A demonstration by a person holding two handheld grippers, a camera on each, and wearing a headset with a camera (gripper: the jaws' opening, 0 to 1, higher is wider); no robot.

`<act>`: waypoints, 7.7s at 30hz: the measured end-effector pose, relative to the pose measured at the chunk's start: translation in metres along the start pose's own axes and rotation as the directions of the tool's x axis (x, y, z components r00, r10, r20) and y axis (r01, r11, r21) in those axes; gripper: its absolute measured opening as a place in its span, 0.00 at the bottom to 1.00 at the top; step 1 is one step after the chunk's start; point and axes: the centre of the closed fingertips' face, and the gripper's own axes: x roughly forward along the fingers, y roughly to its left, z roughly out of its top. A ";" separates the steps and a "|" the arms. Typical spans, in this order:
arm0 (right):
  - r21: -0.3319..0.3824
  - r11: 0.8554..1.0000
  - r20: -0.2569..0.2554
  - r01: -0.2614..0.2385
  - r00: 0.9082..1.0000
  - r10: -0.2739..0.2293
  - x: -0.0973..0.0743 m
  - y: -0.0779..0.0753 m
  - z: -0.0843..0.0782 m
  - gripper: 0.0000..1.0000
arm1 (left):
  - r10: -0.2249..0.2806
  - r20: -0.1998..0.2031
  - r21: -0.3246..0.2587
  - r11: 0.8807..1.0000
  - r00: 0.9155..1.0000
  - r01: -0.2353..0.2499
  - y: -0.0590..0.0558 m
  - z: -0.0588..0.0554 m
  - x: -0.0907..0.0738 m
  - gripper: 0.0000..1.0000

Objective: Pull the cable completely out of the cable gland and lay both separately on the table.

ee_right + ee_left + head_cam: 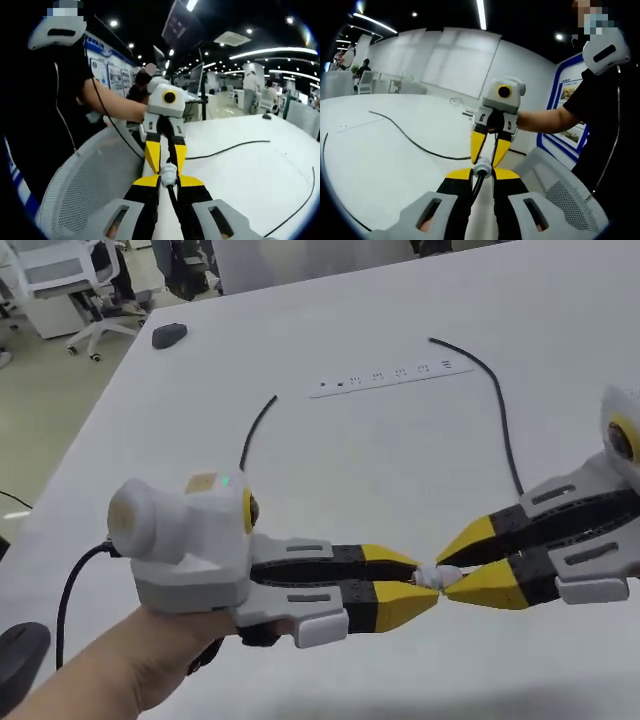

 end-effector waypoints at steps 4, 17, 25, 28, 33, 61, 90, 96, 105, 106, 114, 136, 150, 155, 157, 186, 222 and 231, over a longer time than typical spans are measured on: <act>-0.068 0.997 -0.012 0.044 0.999 -0.044 0.001 -0.001 -0.001 0.08 | 0.013 0.004 -0.021 1.000 1.000 -0.013 0.003 0.000 0.000 0.15; -0.003 0.998 -0.124 0.059 0.991 -0.059 -0.001 -0.007 -0.024 0.00 | 0.026 -0.017 0.040 0.999 1.000 -0.025 0.006 -0.006 0.001 0.15; 0.000 0.993 -0.205 0.118 0.972 -0.115 -0.018 -0.013 -0.045 0.00 | 0.073 -0.042 0.069 0.995 0.996 -0.070 0.015 -0.013 -0.002 0.14; 0.045 0.979 -0.251 0.201 0.950 -0.184 -0.042 -0.025 -0.063 0.00 | 0.102 -0.032 0.067 0.993 0.994 -0.100 0.022 -0.014 -0.011 0.14; 0.060 0.950 -0.348 0.308 0.898 -0.269 -0.087 -0.039 -0.105 0.00 | 0.139 -0.019 0.063 0.989 0.990 -0.137 0.031 -0.014 -0.025 0.14; 0.299 0.922 -0.113 0.244 0.969 -0.220 -0.067 -0.032 -0.036 0.19 | 0.149 -0.063 0.100 0.985 0.987 -0.142 0.034 -0.015 -0.027 0.14; 0.110 0.980 -0.257 0.165 0.957 -0.133 -0.008 -0.018 -0.042 0.00 | 0.116 -0.106 0.203 0.975 0.987 -0.093 0.020 -0.015 -0.005 0.14; 0.154 0.935 -0.344 0.319 0.905 -0.252 -0.053 -0.036 -0.085 0.00 | 0.172 -0.059 0.184 0.970 0.983 -0.158 0.035 -0.010 -0.026 0.14; 0.134 0.872 -0.464 0.470 0.807 -0.364 -0.118 -0.050 -0.143 0.00 | 0.224 -0.043 0.174 0.961 0.974 -0.214 0.044 -0.007 -0.045 0.14; 0.140 0.867 -0.465 0.479 0.805 -0.370 -0.121 -0.051 -0.146 0.00 | 0.227 -0.043 0.173 0.961 0.973 -0.216 0.045 -0.007 -0.045 0.14; 0.220 0.850 -0.511 0.478 0.799 -0.317 -0.118 -0.045 -0.171 0.00 | 0.231 -0.052 0.165 0.962 0.972 -0.219 0.046 -0.011 -0.042 0.14; 0.052 0.988 -0.224 0.143 0.966 -0.128 0.023 -0.027 -0.009 0.08 | 0.186 -0.062 0.218 0.961 0.981 -0.168 0.026 -0.005 -0.031 0.14; -0.053 0.995 -0.292 0.080 0.952 -0.092 0.027 -0.026 -0.017 0.00 | 0.183 -0.078 0.241 0.957 0.980 -0.160 0.023 -0.008 -0.032 0.14; -0.076 0.985 -0.357 0.156 0.918 -0.173 -0.001 -0.041 -0.039 0.00 | 0.210 -0.062 0.253 0.949 0.976 -0.188 0.031 0.001 -0.045 0.14; -0.069 0.980 -0.364 0.184 0.910 -0.197 -0.013 -0.046 -0.046 0.00 | 0.222 -0.054 0.258 0.945 0.973 -0.202 0.033 0.005 -0.049 0.14; -0.051 0.971 -0.373 0.234 0.897 -0.235 0.003 -0.047 -0.065 0.15 | 0.269 -0.060 0.251 0.936 0.961 -0.246 0.039 -0.002 -0.063 0.14; -0.204 0.978 -0.362 0.028 0.927 -0.102 0.112 -0.055 -0.012 0.00 | 0.449 0.165 0.122 0.874 0.878 -0.470 0.045 -0.016 -0.160 0.14; -0.223 0.971 -0.265 0.092 0.952 -0.151 0.179 -0.079 0.033 0.00 | 0.592 0.202 0.060 0.788 0.780 -0.613 0.074 -0.044 -0.214 0.14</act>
